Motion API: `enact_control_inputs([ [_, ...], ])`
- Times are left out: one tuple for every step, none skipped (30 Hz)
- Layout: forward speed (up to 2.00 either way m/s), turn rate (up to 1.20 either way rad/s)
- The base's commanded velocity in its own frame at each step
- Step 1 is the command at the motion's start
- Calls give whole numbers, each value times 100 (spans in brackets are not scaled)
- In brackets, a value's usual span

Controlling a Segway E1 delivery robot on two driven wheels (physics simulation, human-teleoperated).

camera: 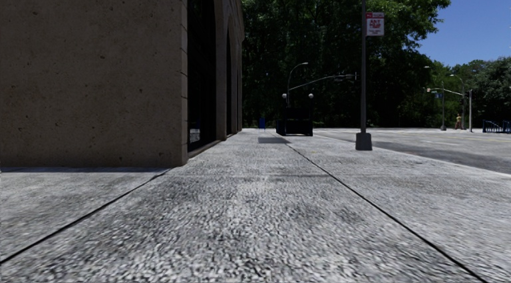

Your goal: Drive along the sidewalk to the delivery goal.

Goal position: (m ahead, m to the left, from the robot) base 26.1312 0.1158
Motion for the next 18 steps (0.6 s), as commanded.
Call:
enact_control_inputs([
  [200,20],
  [200,30],
  [200,30],
  [200,33],
  [200,34],
  [200,34],
  [200,34],
  [200,34],
  [200,34],
  [200,34],
  [200,34],
  [200,34],
  [200,33],
  [200,31],
  [200,31],
  [200,16],
  [200,0],
  [200,0],
])
